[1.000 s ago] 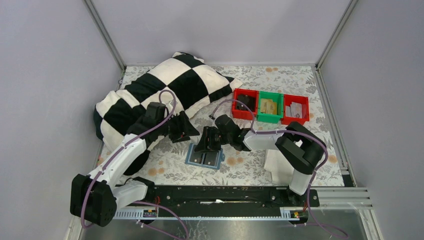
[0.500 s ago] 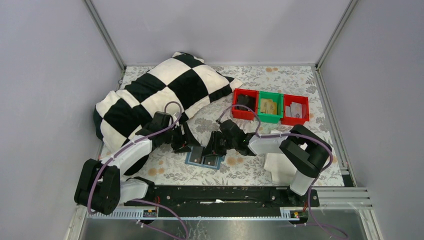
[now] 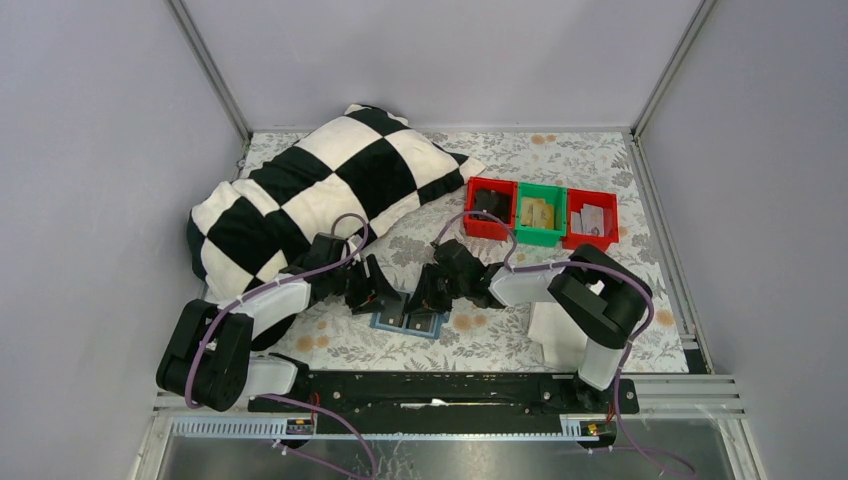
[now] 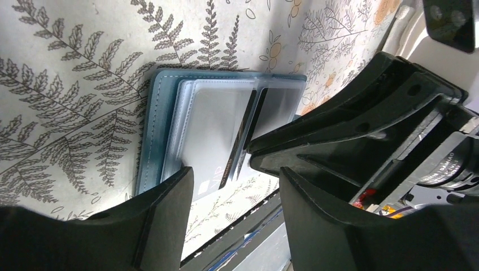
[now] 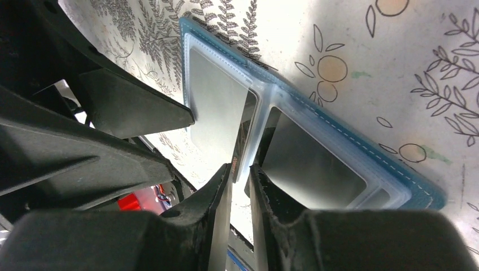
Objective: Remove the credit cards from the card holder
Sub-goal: Remove the credit card from the card holder.
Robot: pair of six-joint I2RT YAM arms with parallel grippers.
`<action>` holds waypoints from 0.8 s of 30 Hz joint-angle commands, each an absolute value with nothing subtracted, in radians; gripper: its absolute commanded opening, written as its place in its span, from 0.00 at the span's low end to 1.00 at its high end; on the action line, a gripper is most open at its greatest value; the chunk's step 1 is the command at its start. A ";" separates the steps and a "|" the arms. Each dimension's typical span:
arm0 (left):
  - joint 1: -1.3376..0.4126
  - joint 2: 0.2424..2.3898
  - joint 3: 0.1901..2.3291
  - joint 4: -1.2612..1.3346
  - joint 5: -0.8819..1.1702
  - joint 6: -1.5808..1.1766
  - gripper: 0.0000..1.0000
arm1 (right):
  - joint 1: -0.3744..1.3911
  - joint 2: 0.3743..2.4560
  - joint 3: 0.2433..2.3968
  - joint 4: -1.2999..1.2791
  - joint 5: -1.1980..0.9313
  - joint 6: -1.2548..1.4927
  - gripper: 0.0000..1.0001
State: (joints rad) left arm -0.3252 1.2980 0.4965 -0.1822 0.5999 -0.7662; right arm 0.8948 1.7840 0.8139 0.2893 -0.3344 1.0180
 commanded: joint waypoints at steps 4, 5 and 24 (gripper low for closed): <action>-0.324 1.296 0.497 -0.142 0.560 -0.771 0.62 | 0.893 1.803 0.853 0.284 -0.324 1.020 0.25; -0.324 1.291 0.495 -0.145 0.539 -0.776 0.62 | 0.893 1.801 0.853 0.282 -0.322 1.020 0.26; -0.336 1.300 0.431 -0.078 0.549 -0.824 0.62 | 0.879 1.845 0.854 0.333 -0.354 1.044 0.27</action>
